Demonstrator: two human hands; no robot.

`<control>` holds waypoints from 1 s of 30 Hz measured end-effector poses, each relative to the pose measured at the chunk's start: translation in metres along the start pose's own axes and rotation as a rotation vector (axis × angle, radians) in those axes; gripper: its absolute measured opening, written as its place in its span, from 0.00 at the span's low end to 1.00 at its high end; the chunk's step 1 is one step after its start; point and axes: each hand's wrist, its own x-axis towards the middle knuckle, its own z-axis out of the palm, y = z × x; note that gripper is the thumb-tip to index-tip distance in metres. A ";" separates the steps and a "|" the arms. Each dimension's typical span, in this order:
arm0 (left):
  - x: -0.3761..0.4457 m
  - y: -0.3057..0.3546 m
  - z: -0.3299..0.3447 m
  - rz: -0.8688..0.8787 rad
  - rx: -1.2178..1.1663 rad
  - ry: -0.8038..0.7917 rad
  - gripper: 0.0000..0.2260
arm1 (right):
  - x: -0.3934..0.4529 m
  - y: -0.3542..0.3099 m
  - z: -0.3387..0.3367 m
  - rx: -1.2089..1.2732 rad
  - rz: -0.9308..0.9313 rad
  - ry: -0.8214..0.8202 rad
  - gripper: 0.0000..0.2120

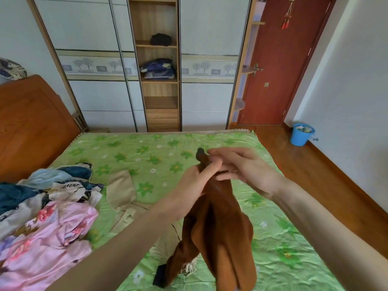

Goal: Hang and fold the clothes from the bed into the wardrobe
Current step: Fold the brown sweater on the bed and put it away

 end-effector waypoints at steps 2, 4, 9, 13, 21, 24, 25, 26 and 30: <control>-0.001 -0.004 -0.003 0.027 -0.032 0.089 0.10 | -0.009 0.011 -0.007 0.201 0.026 -0.103 0.16; -0.003 -0.006 -0.003 0.041 0.035 0.109 0.09 | -0.012 0.028 -0.013 0.081 -0.100 0.051 0.19; -0.009 0.008 -0.011 0.021 0.000 0.148 0.07 | 0.003 0.087 -0.049 -0.076 -0.245 0.588 0.21; -0.015 0.032 -0.023 0.092 -0.023 0.102 0.13 | 0.015 0.143 -0.036 -0.141 0.059 0.086 0.35; -0.029 0.063 -0.074 0.146 0.082 0.186 0.11 | 0.024 0.162 0.025 -0.112 -0.047 -0.167 0.09; -0.047 0.080 -0.102 0.141 0.462 0.207 0.06 | 0.027 0.143 0.001 -0.137 -0.179 0.059 0.08; -0.052 0.086 -0.114 0.141 0.672 0.217 0.07 | 0.028 0.131 -0.013 -0.217 -0.229 0.157 0.07; -0.054 0.089 -0.126 0.141 0.843 0.250 0.06 | 0.031 0.122 -0.029 -0.318 -0.271 0.237 0.08; -0.055 0.080 -0.156 0.185 0.894 0.469 0.03 | 0.032 0.067 -0.073 -0.607 -0.402 0.388 0.21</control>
